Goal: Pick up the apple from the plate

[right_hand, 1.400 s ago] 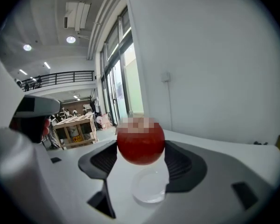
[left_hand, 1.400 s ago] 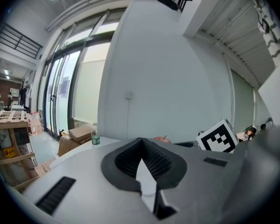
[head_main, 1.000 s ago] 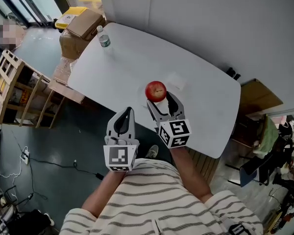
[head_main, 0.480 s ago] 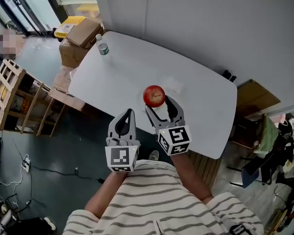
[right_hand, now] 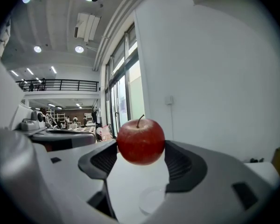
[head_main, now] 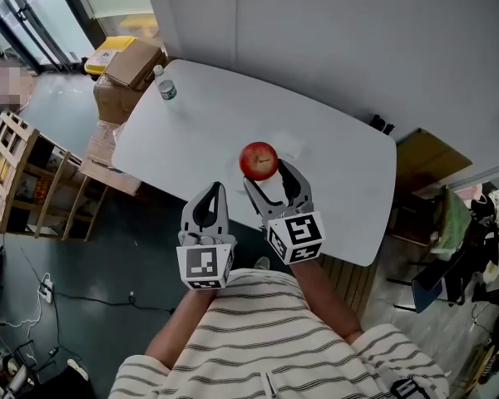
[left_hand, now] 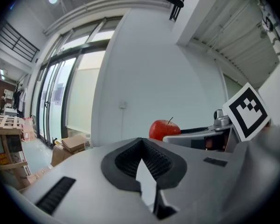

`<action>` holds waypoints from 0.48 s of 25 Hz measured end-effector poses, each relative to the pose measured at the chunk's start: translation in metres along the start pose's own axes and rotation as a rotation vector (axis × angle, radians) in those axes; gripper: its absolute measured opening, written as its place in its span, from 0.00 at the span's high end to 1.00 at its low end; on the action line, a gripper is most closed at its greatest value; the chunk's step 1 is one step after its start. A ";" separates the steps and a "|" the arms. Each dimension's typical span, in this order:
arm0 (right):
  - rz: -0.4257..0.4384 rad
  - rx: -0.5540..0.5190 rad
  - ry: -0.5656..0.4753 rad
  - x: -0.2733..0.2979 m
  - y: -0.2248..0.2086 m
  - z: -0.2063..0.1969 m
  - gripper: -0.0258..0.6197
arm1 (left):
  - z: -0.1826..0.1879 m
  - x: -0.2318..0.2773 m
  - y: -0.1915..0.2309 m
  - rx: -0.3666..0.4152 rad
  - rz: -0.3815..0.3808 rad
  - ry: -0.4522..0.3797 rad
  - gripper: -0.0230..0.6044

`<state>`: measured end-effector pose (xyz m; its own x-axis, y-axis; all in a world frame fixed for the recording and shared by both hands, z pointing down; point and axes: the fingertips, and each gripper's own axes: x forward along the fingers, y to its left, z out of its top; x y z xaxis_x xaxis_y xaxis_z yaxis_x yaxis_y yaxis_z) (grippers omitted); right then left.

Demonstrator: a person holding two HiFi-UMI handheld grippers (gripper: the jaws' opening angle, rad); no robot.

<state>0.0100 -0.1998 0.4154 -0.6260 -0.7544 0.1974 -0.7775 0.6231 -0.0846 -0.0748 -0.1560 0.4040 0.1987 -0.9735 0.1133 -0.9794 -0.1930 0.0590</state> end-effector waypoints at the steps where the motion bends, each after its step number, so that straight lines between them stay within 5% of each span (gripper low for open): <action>1: -0.001 -0.002 -0.003 0.000 0.000 0.001 0.47 | 0.001 0.001 0.000 0.002 -0.002 -0.001 0.96; 12: -0.010 -0.020 -0.015 0.000 -0.002 0.013 0.46 | 0.006 0.009 0.002 -0.003 -0.007 -0.019 0.96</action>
<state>0.0108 -0.2040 0.4030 -0.6194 -0.7634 0.1830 -0.7823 0.6196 -0.0634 -0.0752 -0.1654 0.3991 0.2050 -0.9742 0.0943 -0.9778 -0.1997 0.0628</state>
